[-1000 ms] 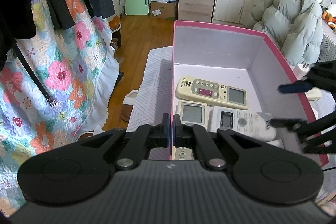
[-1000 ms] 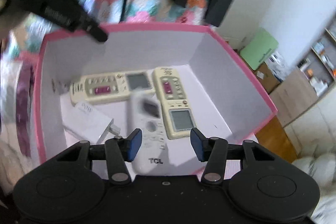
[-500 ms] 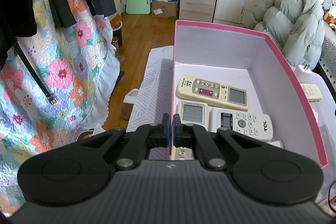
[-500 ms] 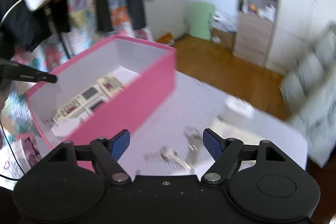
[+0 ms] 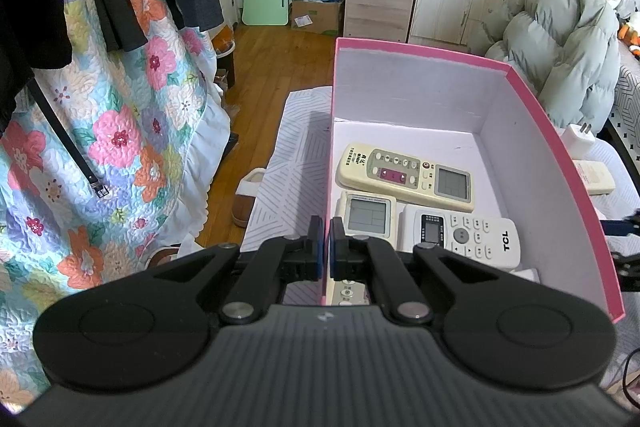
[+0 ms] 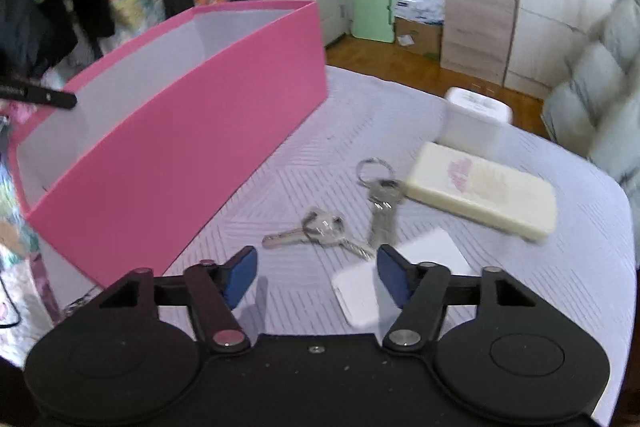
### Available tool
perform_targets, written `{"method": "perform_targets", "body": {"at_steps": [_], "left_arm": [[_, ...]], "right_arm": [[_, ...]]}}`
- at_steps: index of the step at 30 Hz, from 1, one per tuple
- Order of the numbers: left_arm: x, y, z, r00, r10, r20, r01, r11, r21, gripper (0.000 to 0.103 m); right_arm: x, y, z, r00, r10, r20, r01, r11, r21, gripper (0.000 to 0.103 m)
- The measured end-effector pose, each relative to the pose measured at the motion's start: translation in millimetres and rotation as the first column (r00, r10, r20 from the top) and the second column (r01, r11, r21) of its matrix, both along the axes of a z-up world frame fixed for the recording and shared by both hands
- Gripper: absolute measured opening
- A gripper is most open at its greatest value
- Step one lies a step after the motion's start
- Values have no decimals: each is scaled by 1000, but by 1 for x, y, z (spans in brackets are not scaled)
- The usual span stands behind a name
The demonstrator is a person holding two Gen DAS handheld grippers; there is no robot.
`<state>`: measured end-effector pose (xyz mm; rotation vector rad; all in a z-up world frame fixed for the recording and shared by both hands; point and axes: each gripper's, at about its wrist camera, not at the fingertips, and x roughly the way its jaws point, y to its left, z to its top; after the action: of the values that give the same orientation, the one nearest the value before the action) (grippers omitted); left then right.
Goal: Organize rigid objects
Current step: 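Move the right tool back to the bed toward the keys, then grasp the keys with the right tool and lift them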
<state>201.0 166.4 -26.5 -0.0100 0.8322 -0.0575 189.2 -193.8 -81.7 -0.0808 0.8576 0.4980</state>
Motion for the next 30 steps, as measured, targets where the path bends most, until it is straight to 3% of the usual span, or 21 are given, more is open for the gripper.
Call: {"method": "perform_targets", "body": {"at_steps": [1,4,6,7,12,17,23,25,27,29,30], "left_arm": [[0,0,0,1000,0,-1,0,1000,-1,2],[0,0,0,1000,-1,-1,1,1000,0,2],[0,0,0,1000,-1,-2,1,1000,5,2],[0,-1,0,1000,-1,-2,1,1000,6,2],[-1,0,0,1000,-4,-3,4,1000,5,2],[0,0,1,1000,-4,-3,4,1000,4,2],[0,-1,0,1000,-5,-6,5,1000,1,2],[0,-2,0,1000,-9,-7,9,1000,4,2],[0,-3,0,1000,-10,-8,10,1000,6,2],[0,-3,0,1000,-11,-10,11,1000,8,2],[1,-3,0,1000,-12,-10,12,1000,9,2]], "right_arm": [[5,5,-4,1000,11,0,-11,1000,-13,51],[14,16,-11,998,13,56,-10,998,-67,42],[18,16,-9,998,-3,70,7,998,-55,7],[20,15,-7,998,-14,67,17,999,-41,2],[21,10,-2,999,-23,47,22,1000,21,2],[16,13,-7,998,-28,58,29,999,-21,10],[13,16,-6,998,-53,36,50,996,68,45],[14,22,-12,995,-89,39,87,995,55,51],[15,31,-18,987,-140,84,140,990,9,51],[16,38,-21,983,-136,124,139,990,-22,25],[15,37,-19,982,-131,135,133,991,-5,25]]}}
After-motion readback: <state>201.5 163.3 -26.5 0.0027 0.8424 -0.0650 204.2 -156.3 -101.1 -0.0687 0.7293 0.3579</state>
